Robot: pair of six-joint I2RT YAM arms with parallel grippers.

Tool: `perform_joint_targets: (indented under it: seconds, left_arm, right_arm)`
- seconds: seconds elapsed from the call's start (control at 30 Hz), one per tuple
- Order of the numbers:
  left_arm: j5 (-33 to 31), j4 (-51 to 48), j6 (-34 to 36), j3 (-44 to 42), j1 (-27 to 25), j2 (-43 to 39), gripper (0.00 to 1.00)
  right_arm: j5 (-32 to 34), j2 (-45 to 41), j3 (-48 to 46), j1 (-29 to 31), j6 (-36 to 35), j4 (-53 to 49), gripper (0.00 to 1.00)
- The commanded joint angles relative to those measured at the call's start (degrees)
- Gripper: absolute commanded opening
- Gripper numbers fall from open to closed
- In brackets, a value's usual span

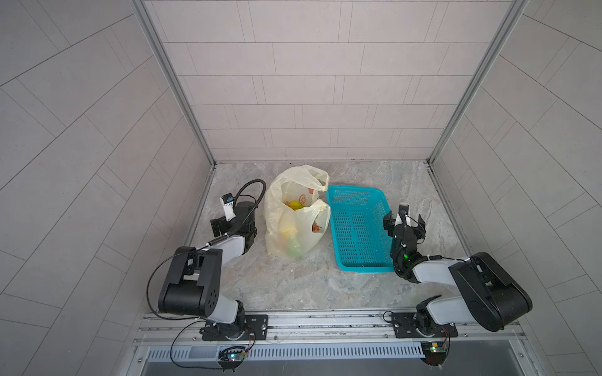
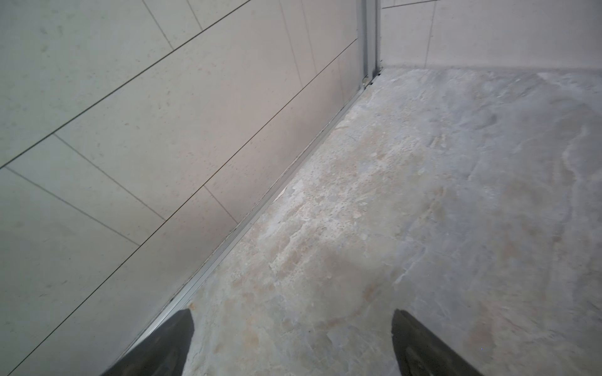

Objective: Place the fruits into the plastic bag

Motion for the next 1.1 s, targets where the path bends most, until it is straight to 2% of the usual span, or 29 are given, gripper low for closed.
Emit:
perform_joint_targets:
  seconds: [0.0,0.13,0.2,0.33,0.43,0.6,0.73,0.8,0.87,0.93,1.0,1.07]
  left_arm:
    - [5.6,5.2,3.0,-1.1,-0.1,0.2,1.0]
    - [12.9,12.8,4.2,-4.2,-0.1,-0.1,1.0]
    - [17.1,20.6,5.6,-7.4,0.0,1.4,1.0]
    - [20.1,31.1,7.5,-10.6,0.0,6.3,1.0]
    - [21.0,30.7,7.4,-10.6,0.0,6.0,1.0]
    - [22.8,30.7,8.1,-10.6,0.1,6.1,1.0]
    - [22.8,30.6,8.2,-10.3,0.0,6.2,1.0]
    - [22.7,30.4,8.1,-10.2,0.1,6.3,1.0]
    - [22.6,30.4,8.2,-10.2,0.0,6.4,1.0]
    - [22.4,30.9,8.5,-10.6,-0.1,6.2,1.0]
    - [21.9,31.3,8.6,-10.7,-0.4,6.3,1.0]
    - [18.9,32.5,9.1,-11.2,-1.8,6.4,1.0]
  right_arm:
    - [-4.4,-0.9,-0.5,-1.0,-1.9,-0.4,0.99]
    - [-10.9,-1.0,0.8,-2.0,-3.1,-3.9,0.98]
    - [-13.9,-1.0,1.9,-2.8,-3.3,-6.1,0.97]
    - [-21.0,0.0,3.2,-6.6,-3.6,-7.2,0.94]
    - [-29.1,2.0,1.8,-11.7,-2.2,-3.2,0.93]
    - [-43.9,13.2,-0.2,-19.2,2.6,13.8,0.91]
    - [-50.5,10.7,2.6,-21.6,2.9,4.4,0.89]
    - [-50.6,12.6,3.4,-21.9,3.7,6.3,0.99]
    - [-48.5,11.2,4.5,-21.9,3.9,1.6,1.0]
    - [-48.5,12.2,3.9,-21.8,4.2,4.5,0.99]
    - [-48.4,11.6,4.1,-21.8,3.6,2.9,0.99]
    - [-48.3,12.0,4.0,-21.8,4.1,4.0,1.0]
